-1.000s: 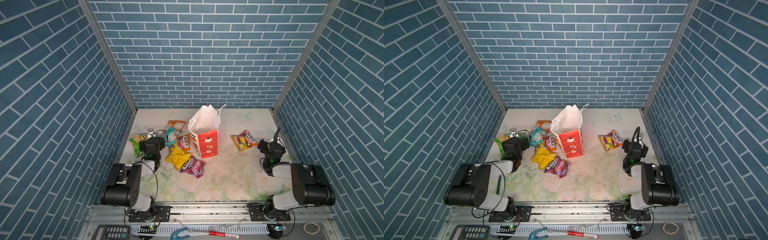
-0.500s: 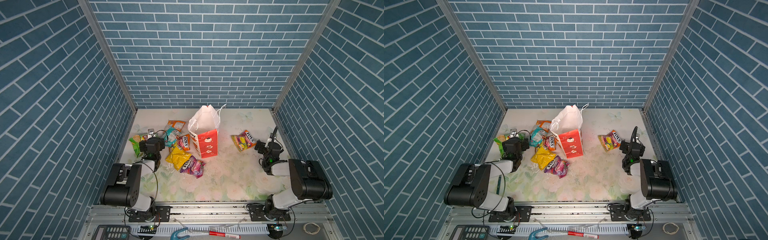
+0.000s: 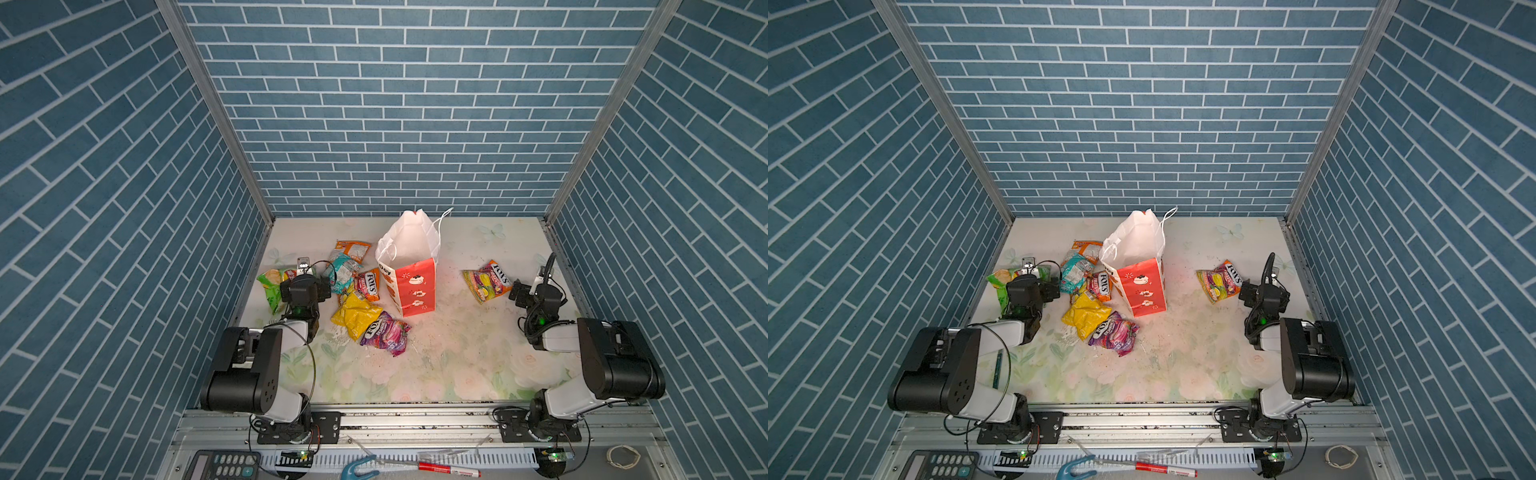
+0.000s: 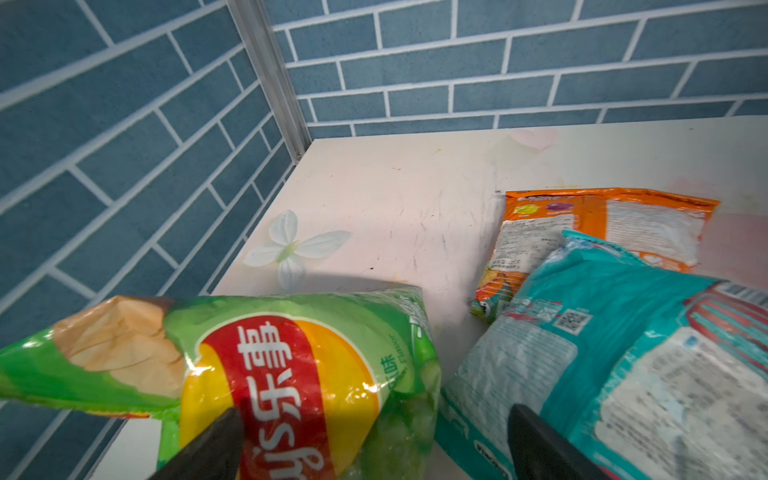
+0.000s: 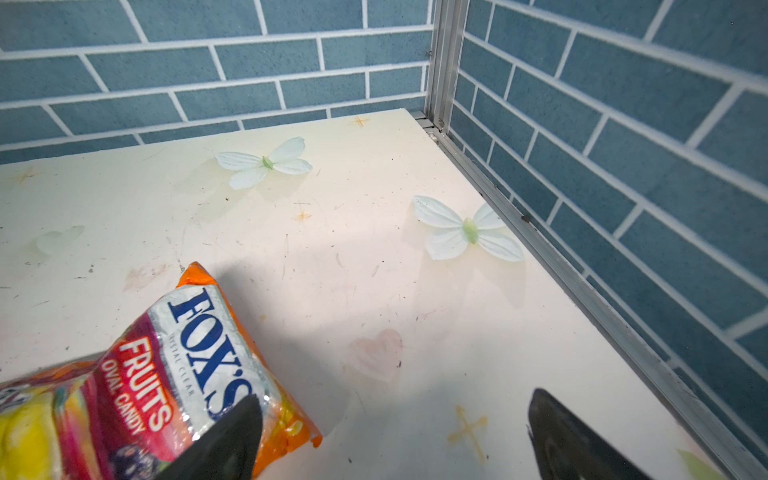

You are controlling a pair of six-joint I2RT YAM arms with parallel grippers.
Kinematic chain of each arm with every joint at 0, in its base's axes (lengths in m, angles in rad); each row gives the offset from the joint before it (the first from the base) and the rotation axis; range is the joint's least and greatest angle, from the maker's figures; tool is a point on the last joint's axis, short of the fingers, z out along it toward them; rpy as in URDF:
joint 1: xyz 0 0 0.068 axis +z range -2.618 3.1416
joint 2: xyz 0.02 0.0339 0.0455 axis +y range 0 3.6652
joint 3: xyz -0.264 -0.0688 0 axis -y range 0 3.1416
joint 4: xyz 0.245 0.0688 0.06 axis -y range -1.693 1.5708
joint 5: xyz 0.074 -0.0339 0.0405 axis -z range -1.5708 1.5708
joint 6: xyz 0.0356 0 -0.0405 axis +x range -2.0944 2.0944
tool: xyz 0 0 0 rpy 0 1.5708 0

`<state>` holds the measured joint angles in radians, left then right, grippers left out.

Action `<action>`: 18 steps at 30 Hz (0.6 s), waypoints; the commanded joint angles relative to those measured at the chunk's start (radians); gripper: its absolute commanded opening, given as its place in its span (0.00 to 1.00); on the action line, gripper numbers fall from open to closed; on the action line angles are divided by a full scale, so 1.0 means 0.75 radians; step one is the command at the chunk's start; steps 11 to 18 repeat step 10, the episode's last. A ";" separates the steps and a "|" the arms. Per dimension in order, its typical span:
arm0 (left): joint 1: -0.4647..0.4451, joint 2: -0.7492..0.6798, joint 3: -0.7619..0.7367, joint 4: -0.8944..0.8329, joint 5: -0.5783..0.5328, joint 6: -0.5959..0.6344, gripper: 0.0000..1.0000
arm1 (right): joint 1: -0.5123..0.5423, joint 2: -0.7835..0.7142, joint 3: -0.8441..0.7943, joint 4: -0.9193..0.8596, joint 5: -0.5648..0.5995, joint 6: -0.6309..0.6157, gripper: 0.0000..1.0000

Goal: Take the snacks out of the paper bag

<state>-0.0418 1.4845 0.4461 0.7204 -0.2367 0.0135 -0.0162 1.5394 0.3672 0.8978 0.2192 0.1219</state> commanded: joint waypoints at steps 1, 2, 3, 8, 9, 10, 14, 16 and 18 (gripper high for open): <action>0.020 0.056 -0.074 0.188 0.174 0.049 0.99 | -0.002 0.007 0.006 0.018 -0.015 -0.047 0.99; 0.019 0.050 -0.071 0.169 0.182 0.047 1.00 | -0.003 0.007 0.007 0.018 -0.014 -0.048 0.99; 0.019 0.051 -0.074 0.176 0.182 0.050 0.99 | -0.003 0.006 0.006 0.019 -0.014 -0.048 0.99; 0.019 0.053 -0.073 0.177 0.180 0.048 0.99 | -0.002 0.004 0.005 0.020 -0.014 -0.048 0.99; 0.019 0.053 -0.073 0.177 0.179 0.050 1.00 | -0.002 0.005 0.003 0.022 -0.013 -0.048 0.99; 0.019 0.052 -0.072 0.176 0.181 0.049 1.00 | -0.001 0.003 0.001 0.022 -0.012 -0.048 0.99; 0.019 0.052 -0.072 0.176 0.181 0.049 1.00 | -0.001 0.003 0.001 0.022 -0.012 -0.048 0.99; 0.019 0.052 -0.072 0.176 0.181 0.049 1.00 | -0.001 0.003 0.001 0.022 -0.012 -0.048 0.99; 0.019 0.052 -0.072 0.176 0.181 0.049 1.00 | -0.001 0.003 0.001 0.022 -0.012 -0.048 0.99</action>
